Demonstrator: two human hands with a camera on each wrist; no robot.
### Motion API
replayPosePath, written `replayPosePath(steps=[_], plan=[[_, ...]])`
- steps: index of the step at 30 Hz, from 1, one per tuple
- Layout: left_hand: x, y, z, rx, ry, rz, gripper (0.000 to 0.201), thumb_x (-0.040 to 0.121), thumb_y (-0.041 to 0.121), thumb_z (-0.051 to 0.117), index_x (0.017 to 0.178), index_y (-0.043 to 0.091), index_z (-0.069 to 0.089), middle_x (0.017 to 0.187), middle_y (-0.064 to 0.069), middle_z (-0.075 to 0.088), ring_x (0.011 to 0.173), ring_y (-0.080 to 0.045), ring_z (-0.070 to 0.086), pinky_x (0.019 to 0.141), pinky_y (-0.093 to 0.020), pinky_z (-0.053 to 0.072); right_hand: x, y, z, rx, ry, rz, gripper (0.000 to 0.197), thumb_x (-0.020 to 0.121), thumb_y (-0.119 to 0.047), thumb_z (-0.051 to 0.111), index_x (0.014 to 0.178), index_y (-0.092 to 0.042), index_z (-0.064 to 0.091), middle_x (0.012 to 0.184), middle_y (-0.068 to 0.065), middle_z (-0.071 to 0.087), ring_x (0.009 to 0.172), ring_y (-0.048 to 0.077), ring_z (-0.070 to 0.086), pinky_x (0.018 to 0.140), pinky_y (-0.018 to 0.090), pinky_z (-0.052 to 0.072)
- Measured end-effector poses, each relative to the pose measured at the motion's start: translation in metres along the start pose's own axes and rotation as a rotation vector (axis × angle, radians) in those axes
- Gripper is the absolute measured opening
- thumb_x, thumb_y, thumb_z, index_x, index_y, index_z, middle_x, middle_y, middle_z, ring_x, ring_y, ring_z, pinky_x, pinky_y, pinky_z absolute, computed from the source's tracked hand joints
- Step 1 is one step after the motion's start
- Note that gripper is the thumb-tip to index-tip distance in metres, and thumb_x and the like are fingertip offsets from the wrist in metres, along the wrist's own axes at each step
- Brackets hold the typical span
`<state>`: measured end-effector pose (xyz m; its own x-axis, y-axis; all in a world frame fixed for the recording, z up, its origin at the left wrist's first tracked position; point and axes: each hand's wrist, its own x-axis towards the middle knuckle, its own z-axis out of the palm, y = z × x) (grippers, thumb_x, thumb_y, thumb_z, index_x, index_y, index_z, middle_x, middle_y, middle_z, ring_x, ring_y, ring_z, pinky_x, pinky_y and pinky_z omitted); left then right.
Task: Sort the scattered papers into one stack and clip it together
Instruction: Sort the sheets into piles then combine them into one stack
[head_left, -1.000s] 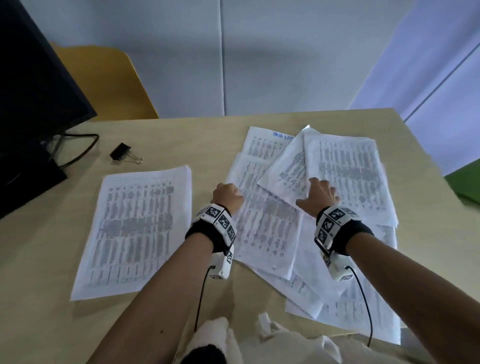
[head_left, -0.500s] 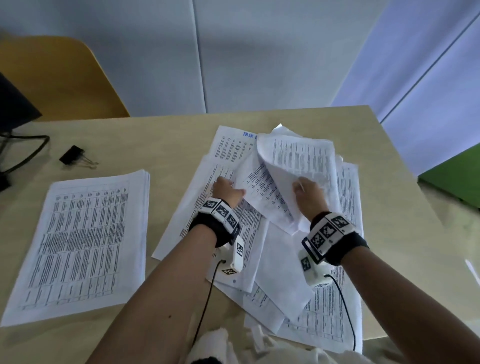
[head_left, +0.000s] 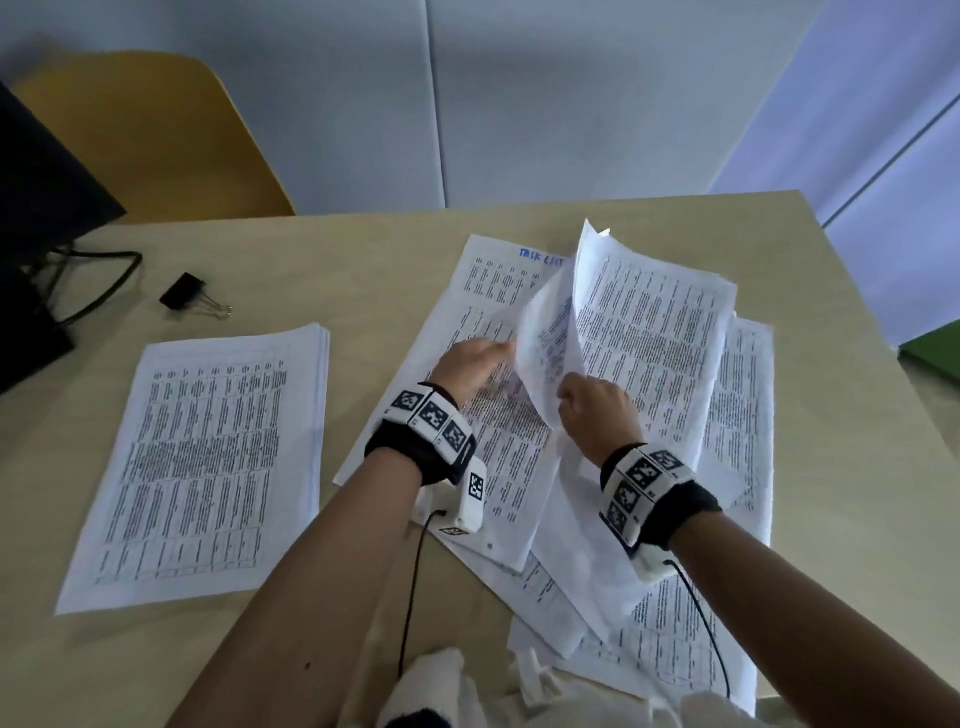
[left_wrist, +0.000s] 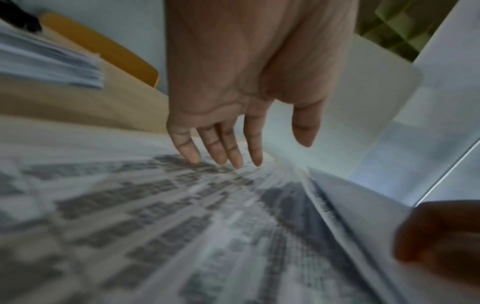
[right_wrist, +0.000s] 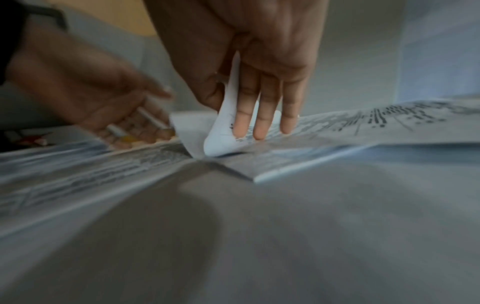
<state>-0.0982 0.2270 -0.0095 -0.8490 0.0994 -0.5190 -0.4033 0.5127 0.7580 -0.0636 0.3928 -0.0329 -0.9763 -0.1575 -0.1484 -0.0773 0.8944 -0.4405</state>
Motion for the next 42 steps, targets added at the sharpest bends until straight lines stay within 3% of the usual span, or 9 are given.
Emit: replayPosePath(steps=[6,10,16,21,25,31,36,39,42], plan=[[-0.001,-0.036,-0.018,0.373,0.269,-0.217,0.044,0.09,0.016,0.051,0.131,0.03,0.045,0.138,-0.012,0.025,0.128,-0.033,0.025,0.107,-0.043,0.028,0.005,0.0,0.006,-0.065,-0.084,0.043,0.055,0.079,-0.047,0.06,0.12,-0.014,0.046,0.12,0.006,0.053,0.11,0.024,0.049,0.093,0.038,0.047],[-0.009,-0.046,-0.015,0.405,0.44,-0.376,0.079,0.078,0.039,0.068,0.139,0.013,0.025,0.142,-0.013,0.02,0.131,-0.033,0.024,0.104,-0.049,0.033,0.009,-0.018,0.013,-0.339,-0.148,0.007,0.063,0.082,-0.044,0.056,0.131,-0.012,0.032,0.134,0.016,0.039,0.121,0.037,0.038,0.089,0.045,0.049],[-0.005,-0.043,-0.015,0.377,0.402,-0.417,0.055,0.079,0.037,0.069,0.118,0.002,0.053,0.136,-0.015,0.033,0.125,-0.033,0.034,0.102,-0.042,0.034,0.022,-0.025,0.011,-0.434,-0.068,-0.13,0.025,0.093,-0.003,0.037,0.117,-0.001,0.044,0.107,0.016,0.056,0.09,0.03,0.057,0.067,0.032,0.047],[-0.014,-0.051,-0.012,0.449,0.474,-0.438,0.093,0.064,0.053,0.075,0.128,0.004,0.03,0.135,-0.014,0.027,0.126,-0.032,0.03,0.096,-0.047,0.039,0.025,-0.022,-0.026,0.018,-0.047,0.05,0.024,0.085,0.001,0.038,0.107,0.0,0.048,0.093,0.021,0.062,0.08,0.032,0.058,0.064,0.034,0.042],[-0.012,-0.045,-0.017,0.48,0.416,-0.452,0.073,0.075,0.045,0.071,0.123,-0.001,0.042,0.135,-0.015,0.027,0.126,-0.033,0.03,0.098,-0.042,0.038,-0.018,-0.049,-0.018,0.288,-0.21,-0.043,0.041,0.09,-0.002,0.042,0.127,-0.012,0.029,0.073,0.004,0.055,0.053,0.016,0.051,0.047,0.022,0.042],[-0.011,-0.047,-0.033,0.108,0.368,-0.276,0.031,0.092,0.02,0.048,0.108,-0.003,0.061,0.111,-0.02,0.062,0.103,-0.036,0.059,0.079,-0.035,0.044,-0.04,-0.052,0.002,0.535,-0.473,-0.03,0.047,0.092,-0.045,0.038,0.13,-0.017,0.033,0.113,0.018,0.064,0.098,0.026,0.061,0.095,0.04,0.045],[-0.013,-0.045,-0.032,-0.119,0.351,-0.3,0.047,0.095,0.049,0.036,0.071,0.01,0.05,0.093,-0.012,0.055,0.093,-0.025,0.052,0.088,-0.034,0.042,-0.01,0.0,-0.01,0.297,0.109,0.547,0.057,0.083,-0.034,0.06,0.127,-0.007,0.037,0.133,0.015,0.038,0.125,0.03,0.032,0.105,0.049,0.03],[-0.014,-0.04,-0.026,-0.122,0.254,-0.324,0.061,0.085,0.057,0.051,0.118,0.005,0.054,0.125,-0.018,0.054,0.116,-0.028,0.052,0.1,-0.034,0.038,-0.008,0.015,-0.016,0.235,0.008,0.762,0.064,0.079,-0.04,0.062,0.123,-0.003,0.037,0.131,0.014,0.028,0.125,0.033,0.022,0.105,0.049,0.024],[-0.015,-0.037,-0.017,-0.013,0.251,-0.29,0.071,0.083,0.037,0.066,0.14,0.005,0.037,0.143,-0.011,0.044,0.131,-0.028,0.044,0.106,-0.035,0.037,-0.009,0.008,-0.009,0.178,-0.069,0.6,0.054,0.08,-0.039,0.062,0.119,-0.004,0.049,0.127,0.013,0.032,0.122,0.034,0.026,0.102,0.049,0.027]])
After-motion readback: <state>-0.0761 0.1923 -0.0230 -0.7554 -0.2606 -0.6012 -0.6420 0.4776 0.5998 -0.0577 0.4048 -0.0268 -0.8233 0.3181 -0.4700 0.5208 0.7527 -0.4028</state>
